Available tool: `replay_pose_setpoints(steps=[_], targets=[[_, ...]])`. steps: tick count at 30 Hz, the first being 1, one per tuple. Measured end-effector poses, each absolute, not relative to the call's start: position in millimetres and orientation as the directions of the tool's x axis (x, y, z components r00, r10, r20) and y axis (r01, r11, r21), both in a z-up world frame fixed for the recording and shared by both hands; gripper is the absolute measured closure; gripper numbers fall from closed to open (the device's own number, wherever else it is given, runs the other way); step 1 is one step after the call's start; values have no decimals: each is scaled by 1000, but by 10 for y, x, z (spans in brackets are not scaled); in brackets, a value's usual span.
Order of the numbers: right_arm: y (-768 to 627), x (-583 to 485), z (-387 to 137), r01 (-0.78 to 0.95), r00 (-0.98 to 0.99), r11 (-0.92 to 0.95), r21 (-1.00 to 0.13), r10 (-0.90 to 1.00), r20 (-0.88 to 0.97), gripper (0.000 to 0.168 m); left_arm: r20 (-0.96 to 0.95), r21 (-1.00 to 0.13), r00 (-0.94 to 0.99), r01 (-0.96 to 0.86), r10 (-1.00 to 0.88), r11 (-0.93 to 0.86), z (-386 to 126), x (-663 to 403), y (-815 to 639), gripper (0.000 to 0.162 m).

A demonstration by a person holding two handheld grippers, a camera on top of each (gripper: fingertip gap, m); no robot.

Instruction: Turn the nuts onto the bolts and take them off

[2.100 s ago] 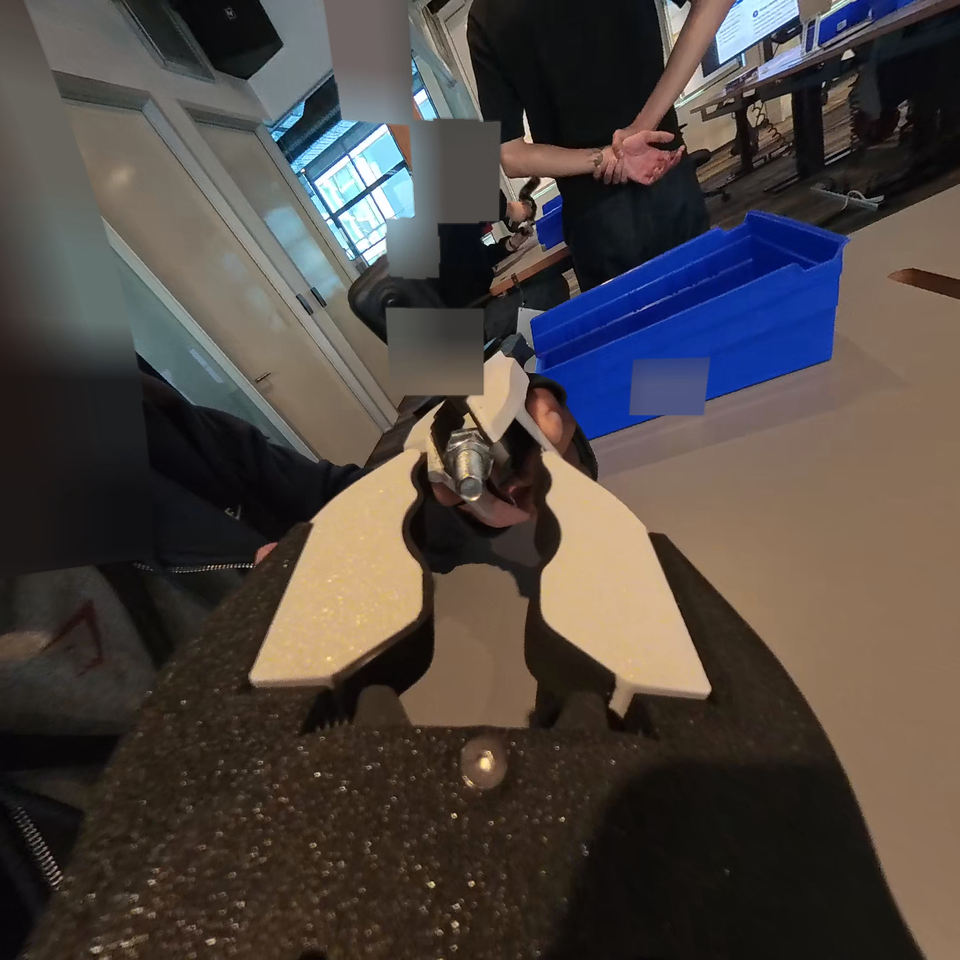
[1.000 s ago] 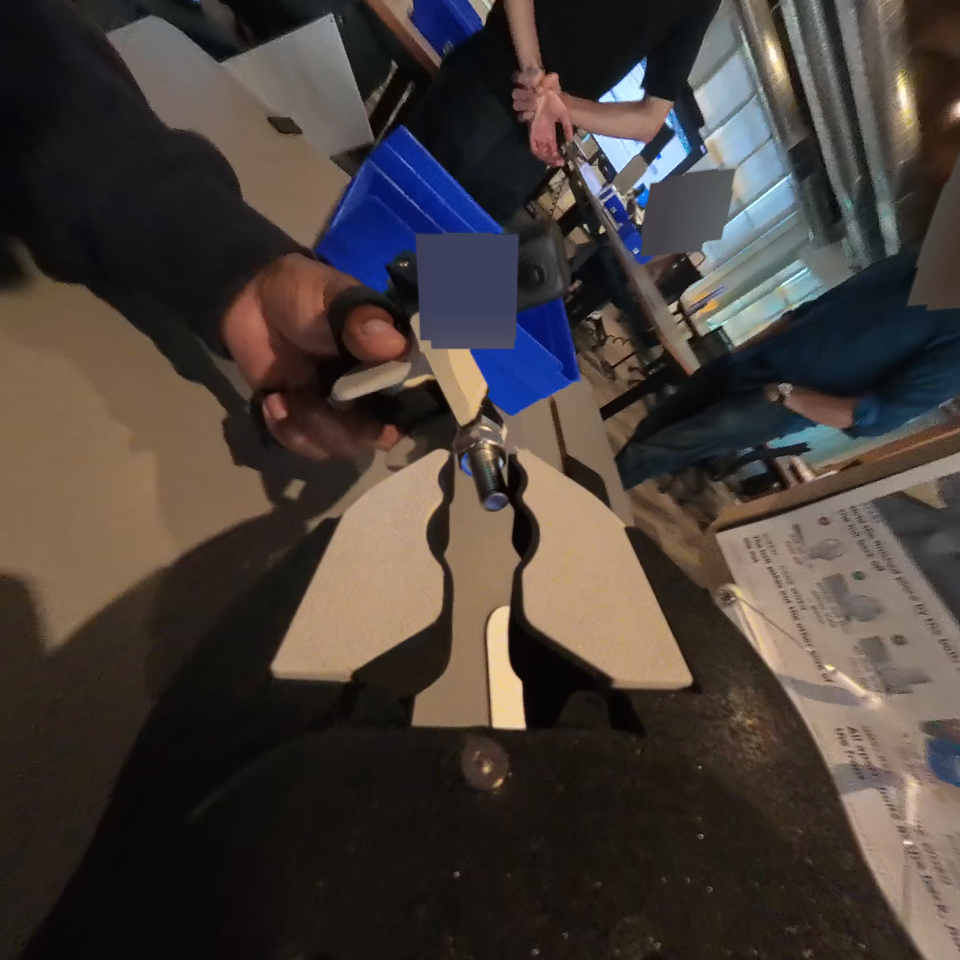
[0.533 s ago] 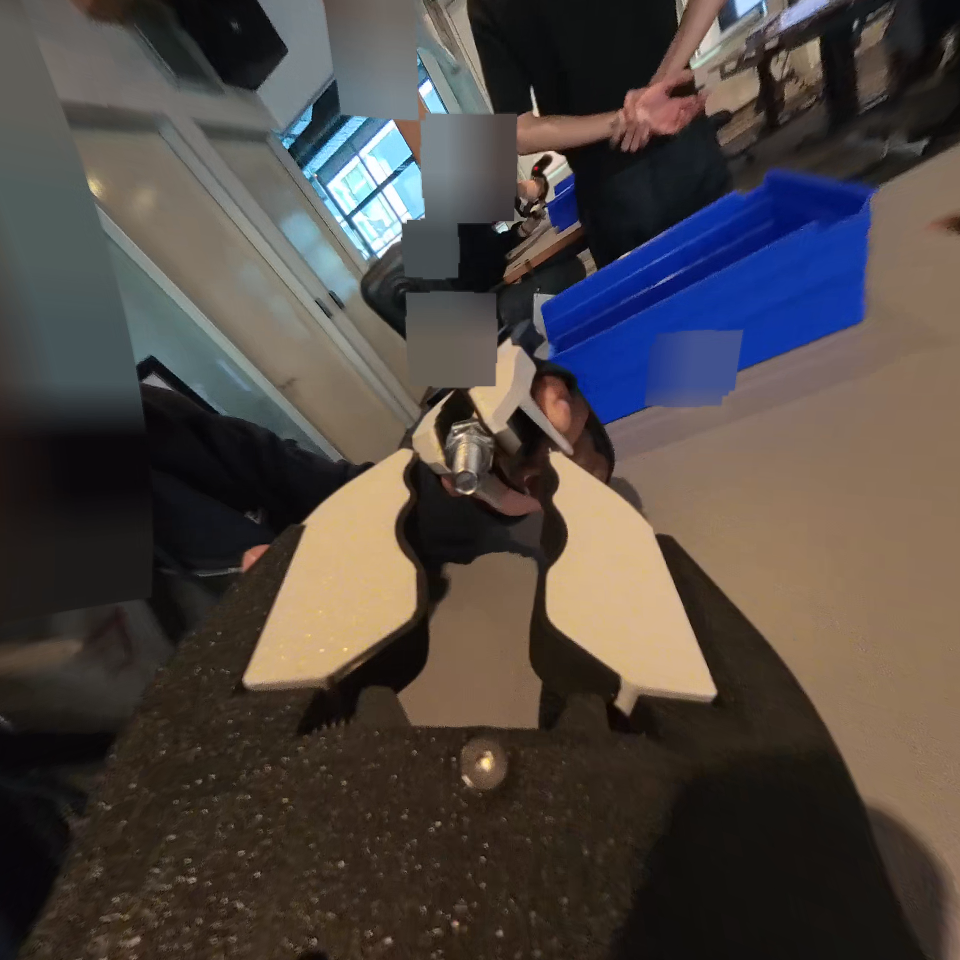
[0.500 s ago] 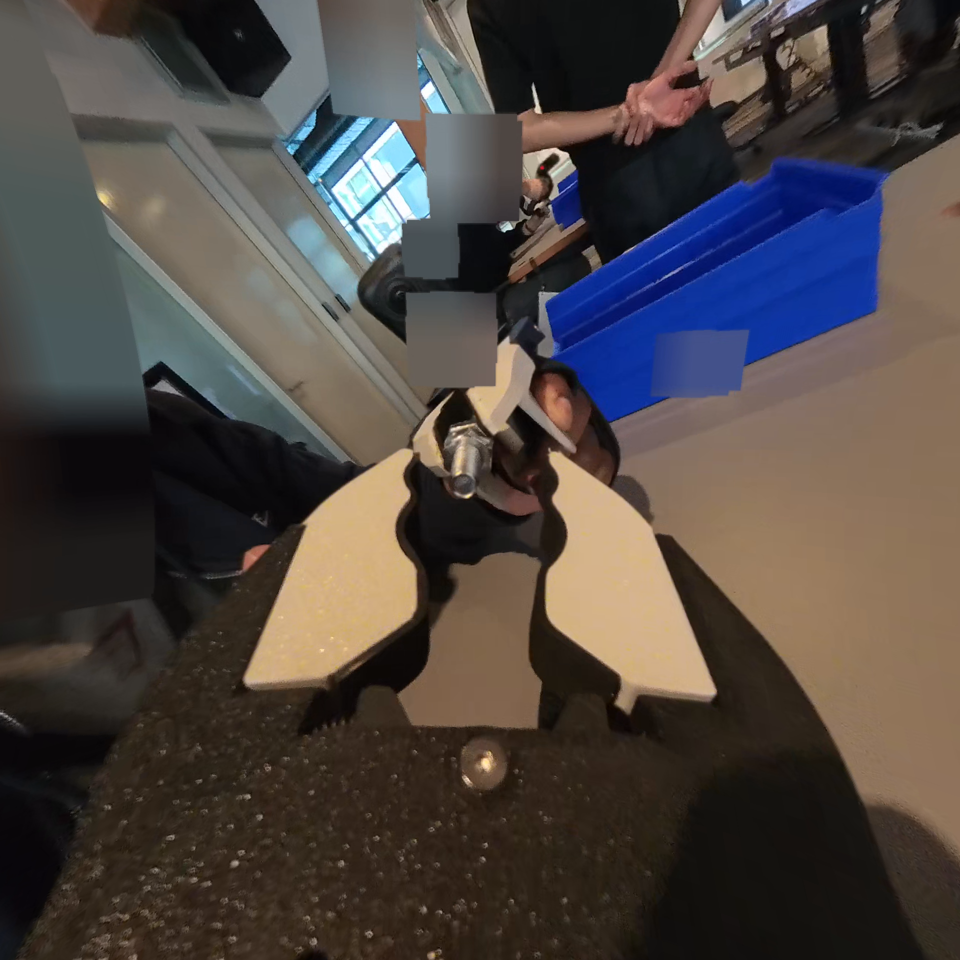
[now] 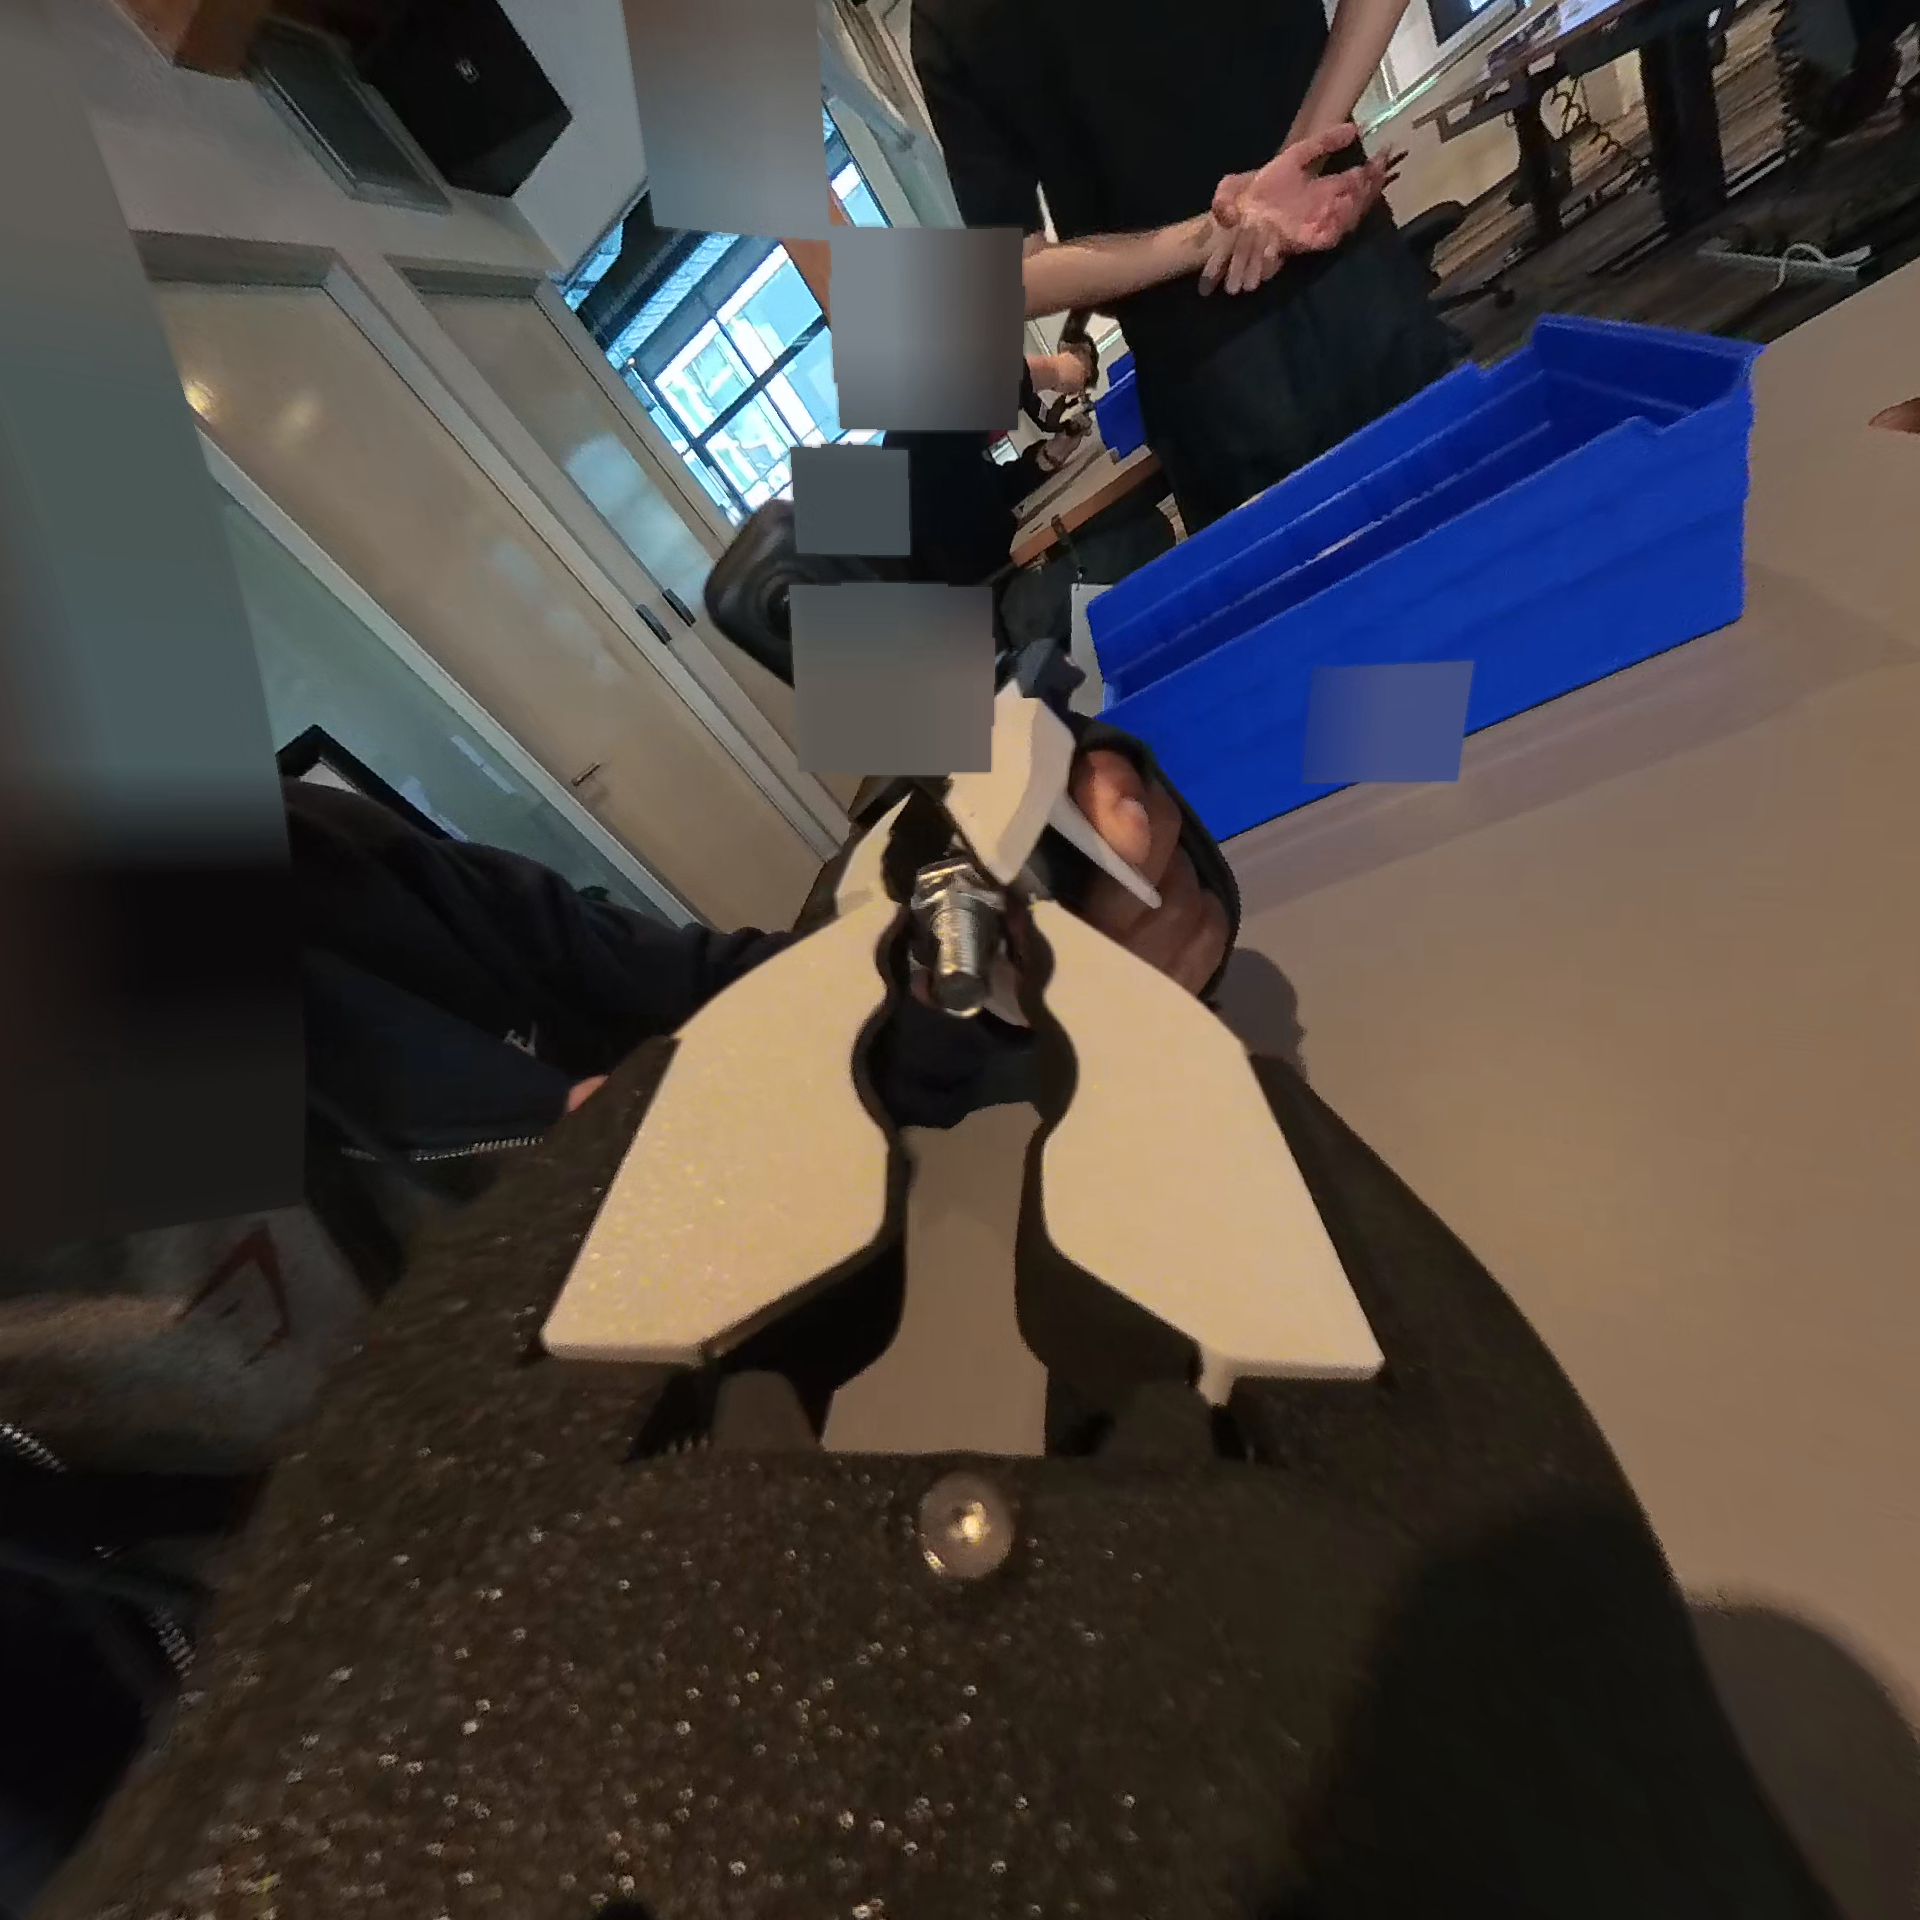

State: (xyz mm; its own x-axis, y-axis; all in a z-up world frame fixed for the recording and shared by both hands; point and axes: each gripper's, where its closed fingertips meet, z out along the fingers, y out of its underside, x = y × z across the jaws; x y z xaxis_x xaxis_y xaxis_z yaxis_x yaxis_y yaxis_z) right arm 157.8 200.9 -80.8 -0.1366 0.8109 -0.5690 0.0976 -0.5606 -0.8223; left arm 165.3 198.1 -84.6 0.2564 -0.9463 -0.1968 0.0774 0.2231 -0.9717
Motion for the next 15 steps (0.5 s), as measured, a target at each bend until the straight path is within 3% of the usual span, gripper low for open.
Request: replay_pose_setpoints(steps=[7,12,15], targets=[[2004,1593,-818,123,-99,-408,-905,902,-420,152,-77,-986,191,134,-979,103,-863,1665,1985,146],[1988,1619,-854,188,-55,-67,-980,995,-79,152,179,-959,11,223,-984,-173,-887,1692,1965,146],[1967,1635,-878,240,-26,215,-947,976,215,152,322,-905,-121,253,-939,-342,-904,1709,1939,145]])
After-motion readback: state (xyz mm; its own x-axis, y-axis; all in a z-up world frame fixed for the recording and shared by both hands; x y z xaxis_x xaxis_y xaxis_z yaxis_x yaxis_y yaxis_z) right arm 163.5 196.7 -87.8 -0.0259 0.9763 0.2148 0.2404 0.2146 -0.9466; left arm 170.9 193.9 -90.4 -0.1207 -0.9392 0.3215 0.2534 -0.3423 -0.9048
